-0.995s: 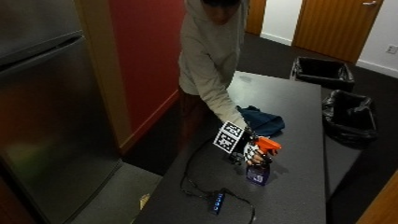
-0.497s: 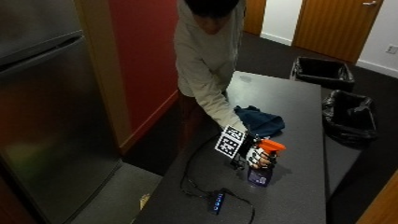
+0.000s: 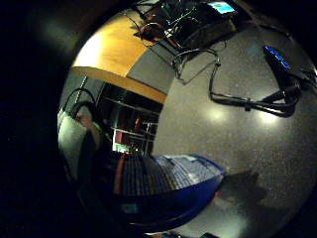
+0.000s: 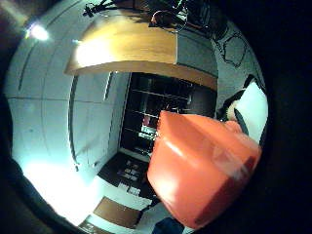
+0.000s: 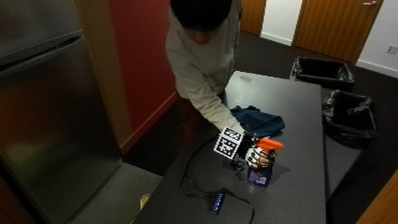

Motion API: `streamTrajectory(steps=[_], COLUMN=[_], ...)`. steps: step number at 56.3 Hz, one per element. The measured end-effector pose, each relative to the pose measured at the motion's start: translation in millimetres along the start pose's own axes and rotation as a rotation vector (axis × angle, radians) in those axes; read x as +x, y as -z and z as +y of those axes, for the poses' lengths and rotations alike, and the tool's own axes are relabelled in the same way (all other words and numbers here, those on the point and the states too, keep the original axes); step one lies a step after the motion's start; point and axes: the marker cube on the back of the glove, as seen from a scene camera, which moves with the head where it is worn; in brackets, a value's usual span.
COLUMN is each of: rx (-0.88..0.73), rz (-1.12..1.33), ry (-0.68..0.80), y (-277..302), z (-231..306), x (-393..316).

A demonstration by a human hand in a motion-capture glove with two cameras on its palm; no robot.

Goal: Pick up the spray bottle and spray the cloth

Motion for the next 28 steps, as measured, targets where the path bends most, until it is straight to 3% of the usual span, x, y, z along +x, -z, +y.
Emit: streamTrajectory(steps=[28], rx=[-0.011], rz=[-0.014], ry=[0.017], y=[-0.5], z=[1.0], x=[0.0])
